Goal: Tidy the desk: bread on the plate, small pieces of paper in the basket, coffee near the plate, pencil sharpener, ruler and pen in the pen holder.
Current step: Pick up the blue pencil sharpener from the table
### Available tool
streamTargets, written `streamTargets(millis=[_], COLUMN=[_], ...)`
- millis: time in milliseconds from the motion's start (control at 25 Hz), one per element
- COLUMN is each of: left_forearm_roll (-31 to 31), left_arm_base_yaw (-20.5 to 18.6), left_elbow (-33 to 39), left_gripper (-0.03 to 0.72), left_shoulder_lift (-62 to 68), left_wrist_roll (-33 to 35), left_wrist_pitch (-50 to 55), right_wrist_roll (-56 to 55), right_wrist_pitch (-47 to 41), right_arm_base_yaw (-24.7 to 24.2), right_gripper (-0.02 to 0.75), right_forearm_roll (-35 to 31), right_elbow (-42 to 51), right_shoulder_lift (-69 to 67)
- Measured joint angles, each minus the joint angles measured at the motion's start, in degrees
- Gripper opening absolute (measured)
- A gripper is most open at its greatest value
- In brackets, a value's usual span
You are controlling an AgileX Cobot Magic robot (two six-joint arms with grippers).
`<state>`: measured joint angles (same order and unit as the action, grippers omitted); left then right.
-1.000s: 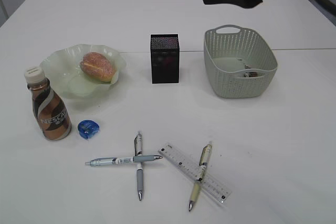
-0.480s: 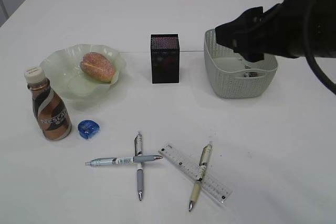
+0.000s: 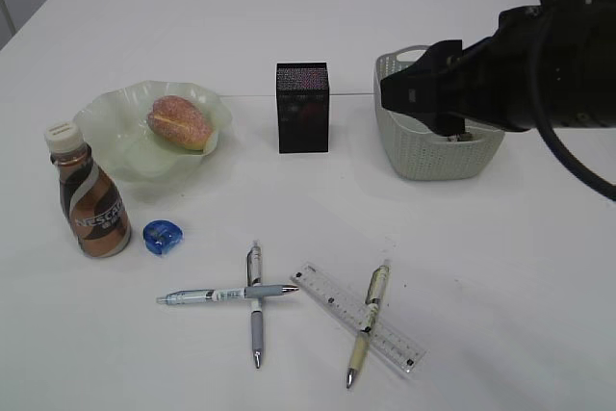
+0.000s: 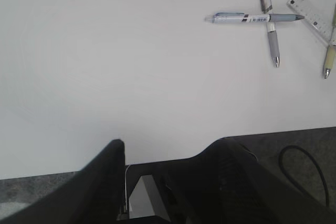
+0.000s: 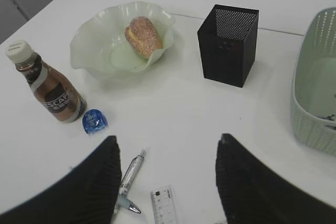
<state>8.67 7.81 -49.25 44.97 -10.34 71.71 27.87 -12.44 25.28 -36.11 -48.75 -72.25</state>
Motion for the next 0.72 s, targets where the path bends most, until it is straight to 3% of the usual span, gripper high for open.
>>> streamTargets(millis=[720], left_forearm_roll=[0.2], left_arm_base_yaw=[0.0], left_elbow=[0.0], left_gripper=[0.424], left_shoulder_lift=[0.0], left_wrist_roll=[0.0], left_wrist_pitch=[0.0], right_wrist_roll=[2.4], right_wrist_pitch=[-4.3], right_arm_base_yaw=[1.2], right_gripper=[0.426], right_forearm_roll=[-1.1], right_elbow=[-4.6], right_shoulder_lift=[-6.7])
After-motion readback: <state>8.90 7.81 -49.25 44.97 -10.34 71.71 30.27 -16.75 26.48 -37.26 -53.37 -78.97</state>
